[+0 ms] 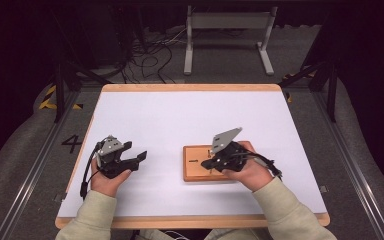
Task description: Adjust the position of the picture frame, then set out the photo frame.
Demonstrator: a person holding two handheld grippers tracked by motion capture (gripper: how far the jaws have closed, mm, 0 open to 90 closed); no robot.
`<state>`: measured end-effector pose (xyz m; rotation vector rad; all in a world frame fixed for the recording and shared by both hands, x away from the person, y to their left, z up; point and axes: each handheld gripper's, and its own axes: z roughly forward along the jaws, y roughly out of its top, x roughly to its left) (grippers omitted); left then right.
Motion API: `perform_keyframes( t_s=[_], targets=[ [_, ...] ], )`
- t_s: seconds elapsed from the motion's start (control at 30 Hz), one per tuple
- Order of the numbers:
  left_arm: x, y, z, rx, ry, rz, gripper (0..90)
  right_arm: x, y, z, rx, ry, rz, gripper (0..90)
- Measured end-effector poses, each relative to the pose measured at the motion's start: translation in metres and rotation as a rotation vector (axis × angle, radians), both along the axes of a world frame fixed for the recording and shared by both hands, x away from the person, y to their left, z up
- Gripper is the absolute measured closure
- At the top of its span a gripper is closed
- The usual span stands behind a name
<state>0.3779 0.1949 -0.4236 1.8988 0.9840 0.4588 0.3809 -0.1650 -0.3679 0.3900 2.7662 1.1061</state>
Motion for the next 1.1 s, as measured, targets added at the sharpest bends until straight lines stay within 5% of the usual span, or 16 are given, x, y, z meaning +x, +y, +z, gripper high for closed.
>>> perform_keyframes(
  t_s=[0.17,0.47,0.73,0.87,1.1],
  targets=[
    [0.003,-0.015,0.003,0.004,-0.005,-0.052,31.4,-0.002,-0.043,0.011,0.154,-0.043,-0.152,90.0],
    [0.005,-0.034,0.008,-0.017,-0.002,-0.118,31.1,0.001,-0.089,0.000,0.184,-0.057,-0.329,81.3],
    [0.001,-0.054,0.011,-0.016,-0.019,-0.177,30.7,0.001,-0.112,-0.002,0.220,-0.057,-0.401,73.3],
    [0.001,-0.067,0.010,-0.025,0.009,-0.214,31.2,0.002,-0.120,-0.002,0.227,-0.060,-0.426,71.9],
    [-0.004,-0.085,0.009,-0.015,-0.005,-0.279,42.2,0.003,-0.126,-0.004,0.225,-0.054,-0.449,71.1]
  ],
)
